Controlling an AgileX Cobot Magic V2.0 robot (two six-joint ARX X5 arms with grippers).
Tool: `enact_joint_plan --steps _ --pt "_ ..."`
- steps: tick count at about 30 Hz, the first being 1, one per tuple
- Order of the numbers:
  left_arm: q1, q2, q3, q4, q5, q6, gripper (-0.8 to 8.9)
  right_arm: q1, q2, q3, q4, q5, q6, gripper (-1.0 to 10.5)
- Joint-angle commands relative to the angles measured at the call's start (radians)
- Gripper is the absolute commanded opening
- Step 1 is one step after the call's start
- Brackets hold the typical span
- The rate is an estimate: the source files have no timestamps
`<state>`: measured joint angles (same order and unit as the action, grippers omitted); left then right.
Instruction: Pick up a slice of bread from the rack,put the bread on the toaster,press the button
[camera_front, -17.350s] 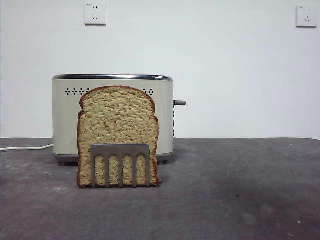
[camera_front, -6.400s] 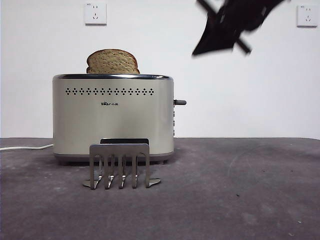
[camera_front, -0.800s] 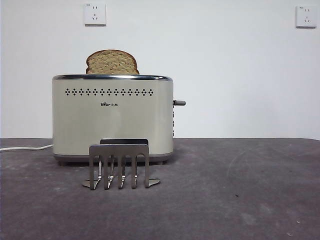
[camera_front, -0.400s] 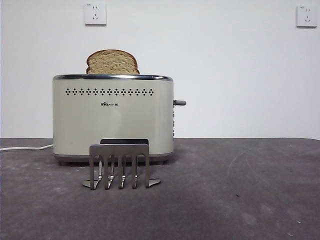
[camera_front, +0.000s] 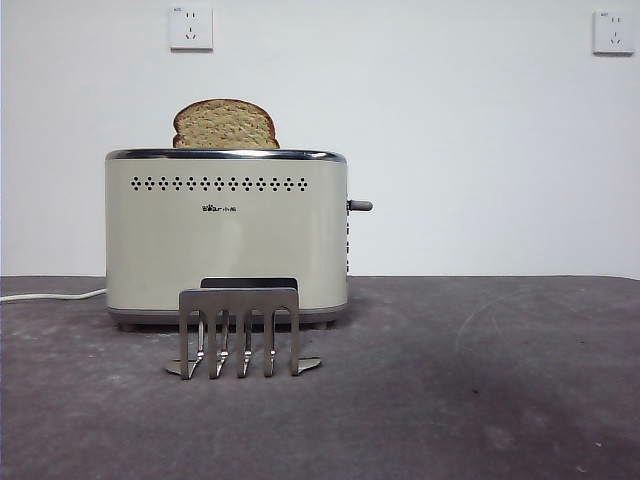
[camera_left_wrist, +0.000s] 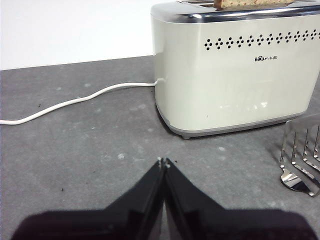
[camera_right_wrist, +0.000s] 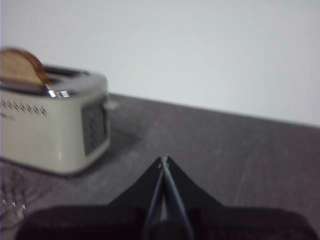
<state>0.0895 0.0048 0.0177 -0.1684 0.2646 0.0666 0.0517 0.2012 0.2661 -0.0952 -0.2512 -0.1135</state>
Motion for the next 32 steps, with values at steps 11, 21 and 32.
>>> enact_joint_plan --steps 11,21,32 --pt "0.002 -0.003 -0.014 0.003 -0.002 -0.003 -0.04 0.000 -0.192 -0.254 0.011 0.083 0.152 0.0" --pt "0.002 -0.003 -0.014 0.003 -0.002 -0.003 -0.04 0.000 -0.200 -0.261 -0.083 0.153 0.157 0.0" --pt "0.002 -0.003 -0.014 0.003 -0.002 -0.003 -0.04 0.000 -0.200 -0.261 -0.080 0.154 0.191 0.0"
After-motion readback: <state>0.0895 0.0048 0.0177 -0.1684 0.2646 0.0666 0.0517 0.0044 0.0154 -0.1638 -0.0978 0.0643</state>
